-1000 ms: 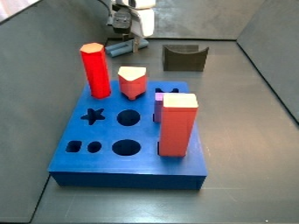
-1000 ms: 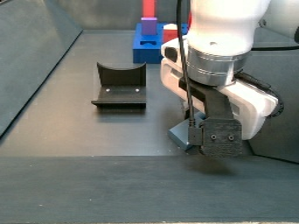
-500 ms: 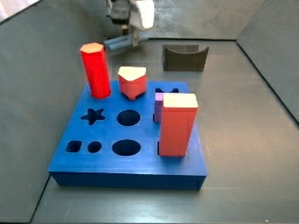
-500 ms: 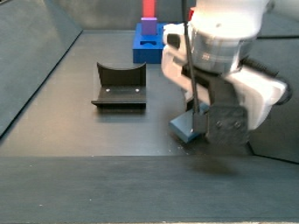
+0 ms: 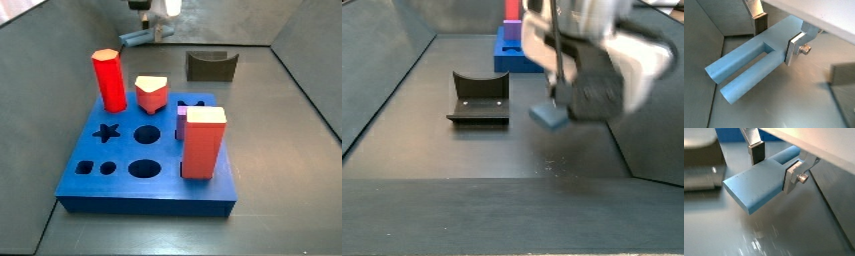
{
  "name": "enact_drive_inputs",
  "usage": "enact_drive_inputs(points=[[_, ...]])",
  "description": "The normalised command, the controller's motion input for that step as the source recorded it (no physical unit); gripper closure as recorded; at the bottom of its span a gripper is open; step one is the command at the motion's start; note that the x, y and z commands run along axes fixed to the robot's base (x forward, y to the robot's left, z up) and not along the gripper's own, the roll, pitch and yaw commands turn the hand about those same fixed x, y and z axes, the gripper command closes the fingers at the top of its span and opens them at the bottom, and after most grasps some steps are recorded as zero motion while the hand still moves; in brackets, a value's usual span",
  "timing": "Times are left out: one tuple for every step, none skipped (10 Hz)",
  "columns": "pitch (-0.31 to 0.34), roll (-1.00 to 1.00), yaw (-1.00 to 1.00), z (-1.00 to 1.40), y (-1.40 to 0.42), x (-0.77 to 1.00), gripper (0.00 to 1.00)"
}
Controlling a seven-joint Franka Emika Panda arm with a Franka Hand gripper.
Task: Pick up the square-circle object. Move up. Rotate the square-circle object. Place the square-circle object on the fixture. Regrasp the square-circle object. Move to above the board. Insert the square-circle object.
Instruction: Rotate the square-circle object.
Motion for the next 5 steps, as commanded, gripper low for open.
enact_drive_inputs(points=[[0.049, 0.06, 0.03, 0.50, -0.62, 0.08, 1.00], [0.060, 0.11, 0.03, 0.28, -0.28, 0.02, 1.00], [0.070, 0.12, 0.02, 0.18, -0.15, 0.00, 1.00], [0.000, 0.00, -1.00, 0.00, 0.00, 0.00, 1.00], [-0.001, 0.00, -1.00, -0.01, 0.00, 0.02, 1.00]])
